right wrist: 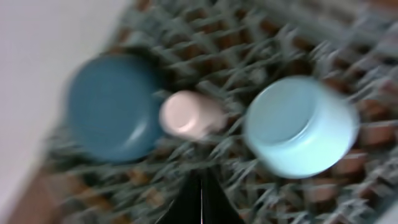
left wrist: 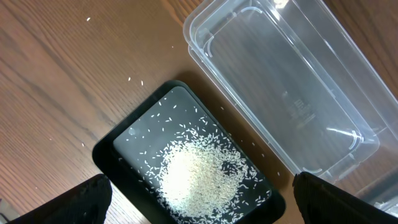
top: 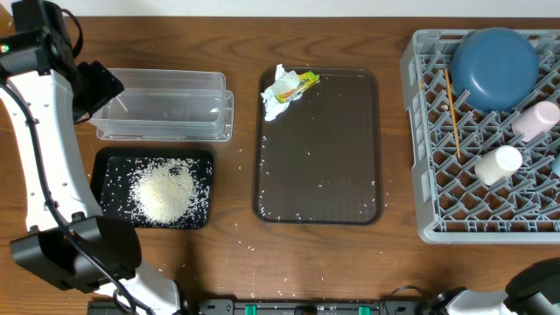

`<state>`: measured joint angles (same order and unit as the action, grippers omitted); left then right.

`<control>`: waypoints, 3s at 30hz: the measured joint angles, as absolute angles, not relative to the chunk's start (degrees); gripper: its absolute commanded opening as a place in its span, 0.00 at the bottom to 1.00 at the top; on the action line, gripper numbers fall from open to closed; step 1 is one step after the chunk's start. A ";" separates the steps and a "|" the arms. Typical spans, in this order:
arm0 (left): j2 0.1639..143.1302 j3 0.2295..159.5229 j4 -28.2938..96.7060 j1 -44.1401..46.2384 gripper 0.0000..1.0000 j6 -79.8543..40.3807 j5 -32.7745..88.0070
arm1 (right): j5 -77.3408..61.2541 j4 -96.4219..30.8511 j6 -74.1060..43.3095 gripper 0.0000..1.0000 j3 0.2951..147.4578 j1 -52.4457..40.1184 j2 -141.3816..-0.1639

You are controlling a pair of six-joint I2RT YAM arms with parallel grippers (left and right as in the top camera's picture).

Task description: Sort waste into correct bins and load items into the dishwasher rack

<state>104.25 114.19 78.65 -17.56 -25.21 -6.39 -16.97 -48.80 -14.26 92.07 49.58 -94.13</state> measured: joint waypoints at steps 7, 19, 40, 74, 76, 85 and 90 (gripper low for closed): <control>104.25 114.19 78.63 -17.56 0.96 -25.21 -6.42 | 2.15 -42.35 -14.31 0.01 92.07 41.56 -100.33; 104.25 114.19 78.63 -17.56 0.96 -25.21 -6.42 | 9.15 -42.13 -14.31 0.01 92.07 42.46 -110.69; 104.25 114.19 78.63 -17.56 0.96 -25.21 -6.42 | 15.00 -55.20 -17.58 0.01 92.07 46.78 -111.63; 104.25 114.19 78.63 -17.56 0.96 -25.21 -6.42 | -37.28 -55.48 -13.93 0.99 91.85 37.89 -82.39; 104.25 114.19 78.63 -17.56 0.96 -25.21 -6.39 | -31.42 -55.48 -13.91 0.99 91.85 37.89 -82.39; 104.25 114.19 78.63 -17.56 0.96 -25.21 -6.39 | -17.34 -55.48 -13.80 0.99 91.85 37.89 -82.39; 104.25 114.19 78.63 -17.56 0.96 -25.21 -6.39 | -15.75 -55.48 -13.80 0.99 91.85 37.89 -82.39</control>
<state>104.25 114.19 78.63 -17.56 -25.21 -6.39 -15.75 -55.48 -13.80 91.85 37.89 -82.39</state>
